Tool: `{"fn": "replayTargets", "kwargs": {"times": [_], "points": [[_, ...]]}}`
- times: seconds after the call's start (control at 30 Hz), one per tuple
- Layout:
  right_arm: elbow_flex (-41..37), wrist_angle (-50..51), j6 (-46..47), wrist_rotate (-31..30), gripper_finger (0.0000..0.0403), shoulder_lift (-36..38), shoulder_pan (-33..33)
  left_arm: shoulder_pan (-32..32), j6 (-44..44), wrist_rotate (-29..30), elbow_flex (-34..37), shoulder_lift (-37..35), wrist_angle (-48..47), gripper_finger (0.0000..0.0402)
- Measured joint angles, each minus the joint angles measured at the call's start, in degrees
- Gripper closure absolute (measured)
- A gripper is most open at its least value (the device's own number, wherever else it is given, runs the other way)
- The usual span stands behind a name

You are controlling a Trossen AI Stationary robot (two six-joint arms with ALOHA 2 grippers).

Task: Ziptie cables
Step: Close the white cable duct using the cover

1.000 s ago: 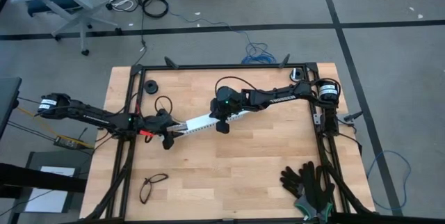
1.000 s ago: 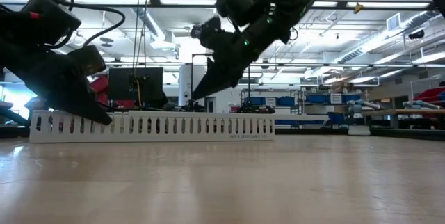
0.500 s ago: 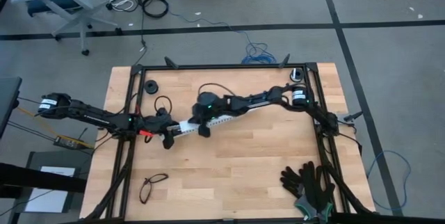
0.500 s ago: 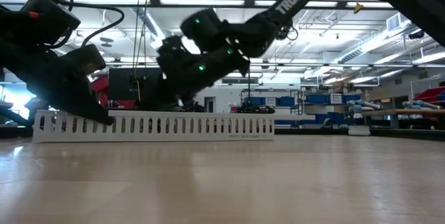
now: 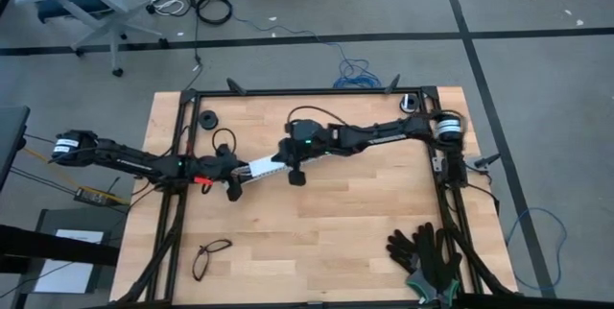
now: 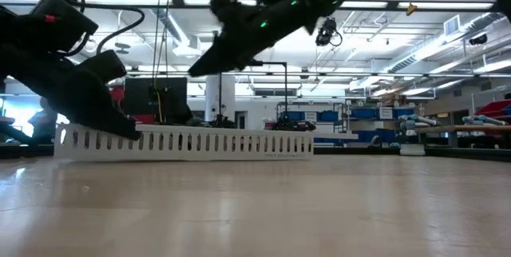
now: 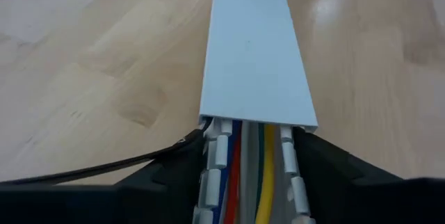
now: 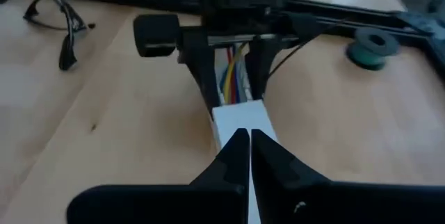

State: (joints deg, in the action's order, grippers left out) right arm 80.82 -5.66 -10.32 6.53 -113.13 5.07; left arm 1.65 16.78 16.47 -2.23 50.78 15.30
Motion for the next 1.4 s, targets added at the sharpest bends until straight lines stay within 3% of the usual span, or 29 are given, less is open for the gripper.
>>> {"fn": "replayTargets", "kwargs": {"times": [0.23,0.47,0.8,1.13,1.4], "points": [[-13.3,-7.1,4.7,-3.1,0.0403,6.2,0.5,-4.0,-4.8,-3.0,-3.7,5.9,1.4,0.0218],[-20.3,-9.2,7.9,-4.2,0.0403,9.6,1.1,-7.0,-7.6,-11.5,-9.5,11.2,1.5,0.0196],[-21.3,-12.5,8.6,-4.2,0.0402,10.2,1.0,-7.7,-7.4,-12.0,-13.2,16.8,1.7,0.0126],[-21.2,-13.9,8.8,-4.1,0.0402,10.2,1.0,-7.7,-1.0,-12.4,-13.2,17.3,-11.6,0.0122],[-21.2,-14.9,9.0,-3.9,0.0402,10.2,1.0,-7.5,0.5,-17.8,-13.6,15.2,-12.7,0.0122]]}}
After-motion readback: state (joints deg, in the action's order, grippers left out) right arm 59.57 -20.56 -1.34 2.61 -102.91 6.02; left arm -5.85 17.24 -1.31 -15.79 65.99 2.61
